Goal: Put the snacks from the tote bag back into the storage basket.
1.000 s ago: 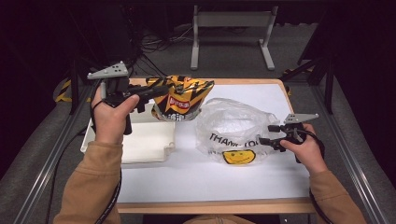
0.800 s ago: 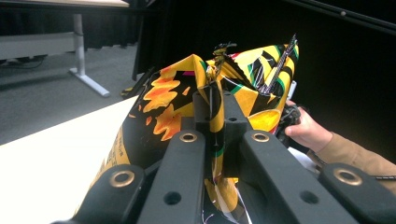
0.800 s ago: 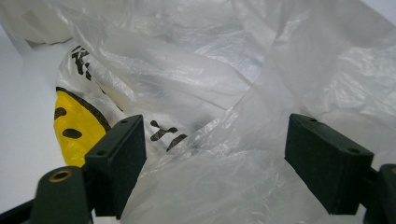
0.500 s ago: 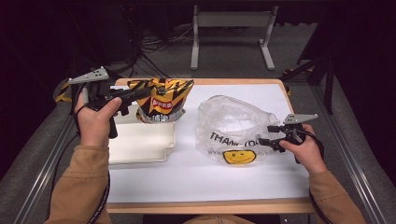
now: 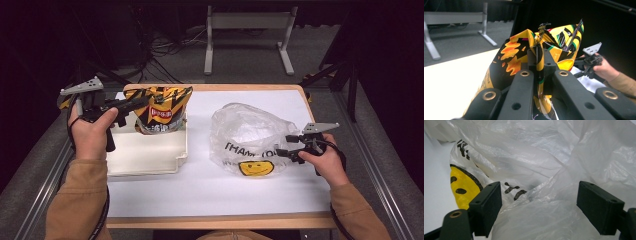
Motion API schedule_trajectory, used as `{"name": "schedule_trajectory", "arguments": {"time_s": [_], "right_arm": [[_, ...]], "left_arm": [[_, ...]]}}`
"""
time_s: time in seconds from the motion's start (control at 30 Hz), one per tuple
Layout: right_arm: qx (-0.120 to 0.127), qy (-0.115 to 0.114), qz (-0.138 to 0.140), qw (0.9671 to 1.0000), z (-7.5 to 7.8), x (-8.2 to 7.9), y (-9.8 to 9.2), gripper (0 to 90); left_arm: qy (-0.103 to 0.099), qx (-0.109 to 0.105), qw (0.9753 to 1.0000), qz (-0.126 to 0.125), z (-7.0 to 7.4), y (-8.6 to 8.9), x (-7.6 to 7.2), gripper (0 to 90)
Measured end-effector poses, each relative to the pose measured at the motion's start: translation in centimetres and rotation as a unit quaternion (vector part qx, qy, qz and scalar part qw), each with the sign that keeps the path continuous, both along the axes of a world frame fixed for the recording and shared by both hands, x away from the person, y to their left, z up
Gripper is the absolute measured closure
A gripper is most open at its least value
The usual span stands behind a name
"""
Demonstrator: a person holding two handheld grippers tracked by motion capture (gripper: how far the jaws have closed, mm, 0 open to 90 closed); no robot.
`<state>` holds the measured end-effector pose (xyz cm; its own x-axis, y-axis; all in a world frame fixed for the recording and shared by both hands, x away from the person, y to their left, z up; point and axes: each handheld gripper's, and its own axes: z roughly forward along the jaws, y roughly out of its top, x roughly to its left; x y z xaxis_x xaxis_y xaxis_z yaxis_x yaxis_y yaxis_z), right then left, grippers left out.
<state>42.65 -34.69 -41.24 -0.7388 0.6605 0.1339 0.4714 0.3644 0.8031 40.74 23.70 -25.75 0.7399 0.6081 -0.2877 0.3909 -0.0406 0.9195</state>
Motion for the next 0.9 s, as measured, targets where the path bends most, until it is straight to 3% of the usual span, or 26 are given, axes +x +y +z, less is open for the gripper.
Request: {"name": "schedule_trajectory", "arguments": {"time_s": [0.27,0.43,0.9], "right_arm": [[-0.001,-0.001,0.002,1.0,0.0,-0.1,0.1,20.8],[0.0,-0.002,0.001,1.0,0.1,-0.1,0.2,20.4],[0.011,-0.022,-0.004,0.9997,1.0,-0.6,0.0,17.8]], "left_arm": [[0.014,-0.002,0.9998,0.012,-1.3,1.1,0.5,88.7],[0.034,-0.008,0.9992,0.017,-2.8,1.5,1.2,88.6],[0.061,-0.012,0.998,0.016,-5.8,1.6,1.7,88.5]]}}
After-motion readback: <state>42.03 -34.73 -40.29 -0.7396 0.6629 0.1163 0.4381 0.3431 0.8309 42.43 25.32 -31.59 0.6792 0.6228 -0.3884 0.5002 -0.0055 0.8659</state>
